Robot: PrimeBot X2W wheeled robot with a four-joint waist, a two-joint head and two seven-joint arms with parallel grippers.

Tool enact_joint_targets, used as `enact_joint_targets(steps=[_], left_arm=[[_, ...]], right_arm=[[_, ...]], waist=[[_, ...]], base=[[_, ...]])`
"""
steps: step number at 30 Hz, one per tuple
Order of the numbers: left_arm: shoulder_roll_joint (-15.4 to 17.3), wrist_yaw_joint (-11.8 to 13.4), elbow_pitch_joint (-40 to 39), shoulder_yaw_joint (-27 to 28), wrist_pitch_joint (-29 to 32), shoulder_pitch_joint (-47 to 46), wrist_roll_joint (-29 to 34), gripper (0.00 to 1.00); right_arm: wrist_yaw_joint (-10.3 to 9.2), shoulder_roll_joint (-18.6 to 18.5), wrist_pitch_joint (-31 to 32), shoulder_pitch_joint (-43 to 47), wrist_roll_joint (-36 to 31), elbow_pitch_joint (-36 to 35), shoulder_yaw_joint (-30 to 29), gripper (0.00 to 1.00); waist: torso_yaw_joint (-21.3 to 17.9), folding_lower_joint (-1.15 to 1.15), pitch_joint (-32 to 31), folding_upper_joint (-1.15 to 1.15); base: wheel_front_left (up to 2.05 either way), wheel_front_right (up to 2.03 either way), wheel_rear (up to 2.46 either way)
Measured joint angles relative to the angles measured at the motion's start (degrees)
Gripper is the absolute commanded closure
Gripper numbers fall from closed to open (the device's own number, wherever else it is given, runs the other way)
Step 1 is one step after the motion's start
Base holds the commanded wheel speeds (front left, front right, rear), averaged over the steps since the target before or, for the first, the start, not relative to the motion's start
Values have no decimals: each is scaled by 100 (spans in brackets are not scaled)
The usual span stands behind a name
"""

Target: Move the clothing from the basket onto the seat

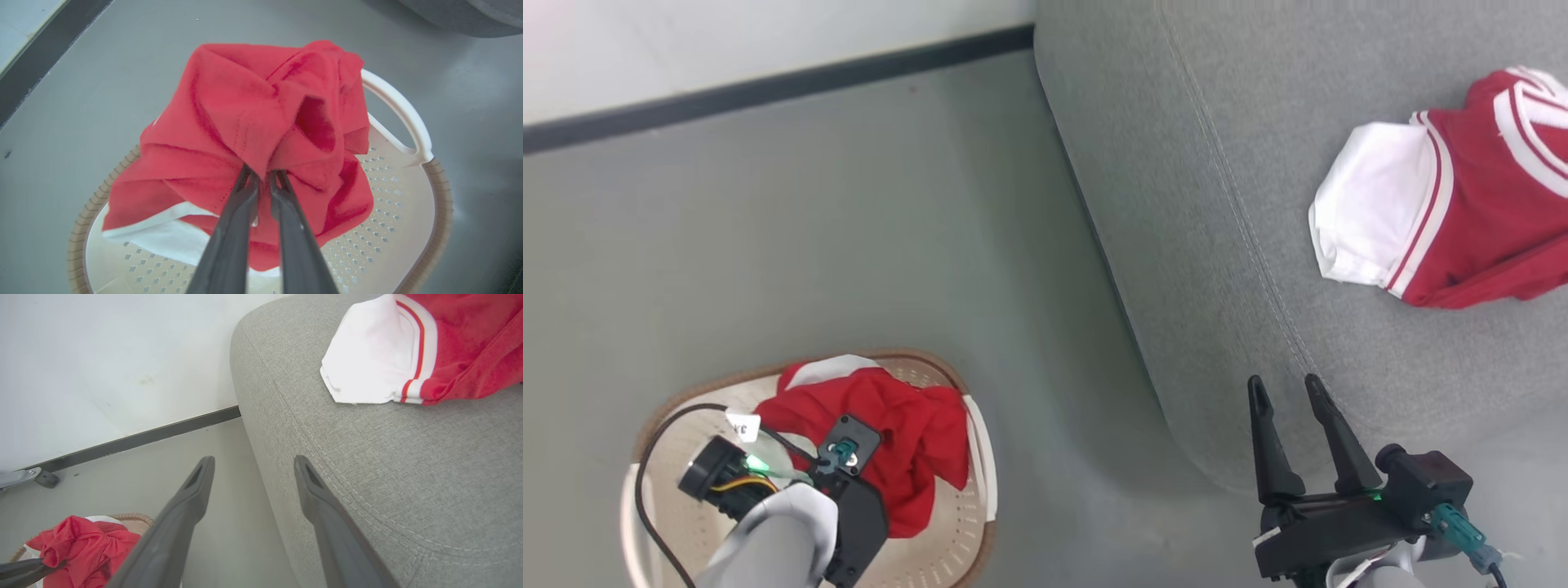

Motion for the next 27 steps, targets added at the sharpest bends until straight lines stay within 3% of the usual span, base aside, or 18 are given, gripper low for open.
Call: enact_joint_targets(steps=[18,27], left_arm=[[-312,-37,-19,256,-580,800,-608,100],[-390,-42,-868,225,-679,931,-934,100]], right_arm=[[346,-255,1,481,1,354,-299,0],[404,-375,1,887,45,417,-536,0]], waist=[[679,-1,-1512,0],[936,-1,-2166,0]], base=[[0,0,0],[0,0,0]])
